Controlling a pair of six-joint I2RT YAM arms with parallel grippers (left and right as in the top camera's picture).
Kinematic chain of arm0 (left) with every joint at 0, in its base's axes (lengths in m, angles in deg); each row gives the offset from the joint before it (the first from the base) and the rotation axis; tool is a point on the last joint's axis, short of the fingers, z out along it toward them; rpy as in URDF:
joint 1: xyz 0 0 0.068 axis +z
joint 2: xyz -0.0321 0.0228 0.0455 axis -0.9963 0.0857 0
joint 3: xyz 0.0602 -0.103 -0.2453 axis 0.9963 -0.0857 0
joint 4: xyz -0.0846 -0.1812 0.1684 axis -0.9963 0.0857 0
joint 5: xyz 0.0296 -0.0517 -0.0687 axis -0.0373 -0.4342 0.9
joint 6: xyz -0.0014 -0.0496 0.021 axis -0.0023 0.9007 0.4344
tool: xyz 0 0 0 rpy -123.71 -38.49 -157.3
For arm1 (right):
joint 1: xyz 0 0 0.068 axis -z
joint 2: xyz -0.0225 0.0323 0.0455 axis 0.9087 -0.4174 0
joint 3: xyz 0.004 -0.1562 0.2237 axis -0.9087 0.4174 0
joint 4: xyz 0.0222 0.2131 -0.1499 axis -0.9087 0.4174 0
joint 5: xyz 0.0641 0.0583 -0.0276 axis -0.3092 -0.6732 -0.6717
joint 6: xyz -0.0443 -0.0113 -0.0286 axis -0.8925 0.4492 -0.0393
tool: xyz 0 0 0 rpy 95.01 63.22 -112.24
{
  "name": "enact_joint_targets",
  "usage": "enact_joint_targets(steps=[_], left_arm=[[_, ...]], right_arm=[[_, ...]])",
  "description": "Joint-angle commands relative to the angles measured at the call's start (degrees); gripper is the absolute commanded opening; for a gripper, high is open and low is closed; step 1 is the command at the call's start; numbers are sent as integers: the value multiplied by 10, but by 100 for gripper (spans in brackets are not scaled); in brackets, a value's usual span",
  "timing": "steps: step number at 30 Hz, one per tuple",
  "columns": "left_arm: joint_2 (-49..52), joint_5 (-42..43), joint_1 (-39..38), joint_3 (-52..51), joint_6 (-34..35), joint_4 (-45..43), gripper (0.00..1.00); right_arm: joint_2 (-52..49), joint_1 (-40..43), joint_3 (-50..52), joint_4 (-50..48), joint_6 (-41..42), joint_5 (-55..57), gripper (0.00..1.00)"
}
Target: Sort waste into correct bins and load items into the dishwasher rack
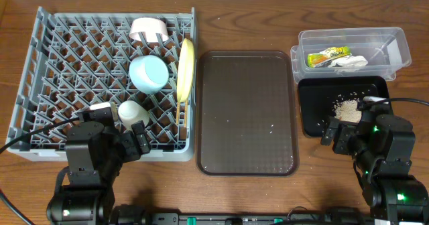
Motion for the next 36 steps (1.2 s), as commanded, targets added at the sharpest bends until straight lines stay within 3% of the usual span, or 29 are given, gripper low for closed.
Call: enact_joint_targets(steps=[1, 7, 16, 27, 36], left_arm=[[0, -7, -1, -3, -8, 1, 93], [0, -7, -1, -3, -8, 1, 93], [0, -7, -1, -3, -8, 1, 93], [0, -7, -1, -3, -8, 1, 93], [0, -7, -1, -3, -8, 1, 93]], right_arm=[[1, -5, 5, 1, 8, 10, 99], [3, -5, 5, 8, 8, 10, 99], [88, -10, 42, -21, 1, 21, 99], [297, -32, 258, -228, -15, 13, 99], [395, -32, 381, -393, -16, 10, 99]])
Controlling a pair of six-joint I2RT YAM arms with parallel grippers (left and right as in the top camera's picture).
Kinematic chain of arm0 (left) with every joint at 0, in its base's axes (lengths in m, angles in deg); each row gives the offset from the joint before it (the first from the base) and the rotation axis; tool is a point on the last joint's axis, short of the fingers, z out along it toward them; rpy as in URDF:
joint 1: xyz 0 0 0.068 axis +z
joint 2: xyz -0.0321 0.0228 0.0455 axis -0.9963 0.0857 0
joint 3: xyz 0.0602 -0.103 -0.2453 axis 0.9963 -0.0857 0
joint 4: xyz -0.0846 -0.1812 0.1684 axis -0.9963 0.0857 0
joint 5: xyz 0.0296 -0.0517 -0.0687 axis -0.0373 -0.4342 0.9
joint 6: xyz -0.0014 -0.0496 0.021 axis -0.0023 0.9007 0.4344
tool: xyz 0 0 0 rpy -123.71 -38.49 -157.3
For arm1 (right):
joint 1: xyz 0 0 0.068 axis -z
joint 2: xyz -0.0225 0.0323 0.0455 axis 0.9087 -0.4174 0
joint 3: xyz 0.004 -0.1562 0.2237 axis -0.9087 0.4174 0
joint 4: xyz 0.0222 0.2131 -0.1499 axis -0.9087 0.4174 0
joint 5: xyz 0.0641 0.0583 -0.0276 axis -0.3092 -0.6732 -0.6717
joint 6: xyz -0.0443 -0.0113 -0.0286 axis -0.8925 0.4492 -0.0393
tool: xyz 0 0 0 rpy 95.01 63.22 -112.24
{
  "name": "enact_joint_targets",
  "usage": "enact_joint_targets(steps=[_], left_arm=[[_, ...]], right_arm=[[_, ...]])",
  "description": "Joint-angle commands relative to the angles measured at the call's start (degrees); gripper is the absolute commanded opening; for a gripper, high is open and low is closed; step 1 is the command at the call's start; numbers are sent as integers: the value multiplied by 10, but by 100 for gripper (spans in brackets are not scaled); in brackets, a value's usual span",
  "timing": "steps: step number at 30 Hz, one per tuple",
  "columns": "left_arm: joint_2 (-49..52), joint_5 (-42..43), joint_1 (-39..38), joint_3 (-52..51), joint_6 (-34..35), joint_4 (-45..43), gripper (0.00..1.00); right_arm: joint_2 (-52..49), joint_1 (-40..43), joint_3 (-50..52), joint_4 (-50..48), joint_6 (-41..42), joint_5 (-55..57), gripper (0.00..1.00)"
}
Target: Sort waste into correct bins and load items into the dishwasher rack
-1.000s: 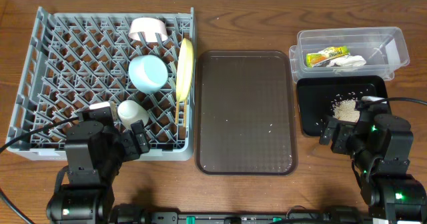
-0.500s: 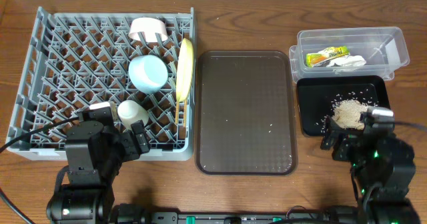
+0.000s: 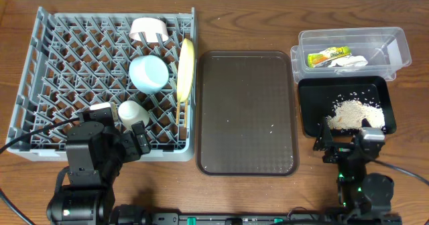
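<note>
The grey dishwasher rack (image 3: 60, 64) holds a pink cup (image 3: 147, 29), a blue bowl (image 3: 147, 73), a yellow plate (image 3: 186, 67) on edge and a white cup (image 3: 132, 112). Wrappers lie in the clear bin (image 3: 395, 51). A heap of food scraps (image 3: 355, 112) sits in the black bin (image 3: 310, 108). My left gripper (image 3: 136, 143) rests at the rack's front edge just below the white cup, fingers apart and holding nothing. My right gripper (image 3: 326, 142) is low at the black bin's front left corner, fingers apart and holding nothing.
A brown tray (image 3: 247, 111) lies between the rack and the bins, bare except for a few crumbs. The two bins stand close together at the right. Cables run along the table's front edge by both arm bases.
My right arm, which stood over the front of the black bin, is now lower and nearer the table's front edge. The scrap heap shows in full. The left arm has not moved.
</note>
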Motion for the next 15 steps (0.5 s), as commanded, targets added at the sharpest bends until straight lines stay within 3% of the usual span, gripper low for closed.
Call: enact_joint_targets(steps=[1, 6, 15], left_arm=[[0, -5, -1, -2, -8, 0, 93], [0, -5, -1, -2, -8, 0, 94], [0, -5, -1, -2, -8, 0, 93]], right_arm=[[28, -8, 30, -34, -5, -2, 99], [28, -8, 55, -76, -7, -2, 99], [28, -8, 81, -46, -90, -17, 99]])
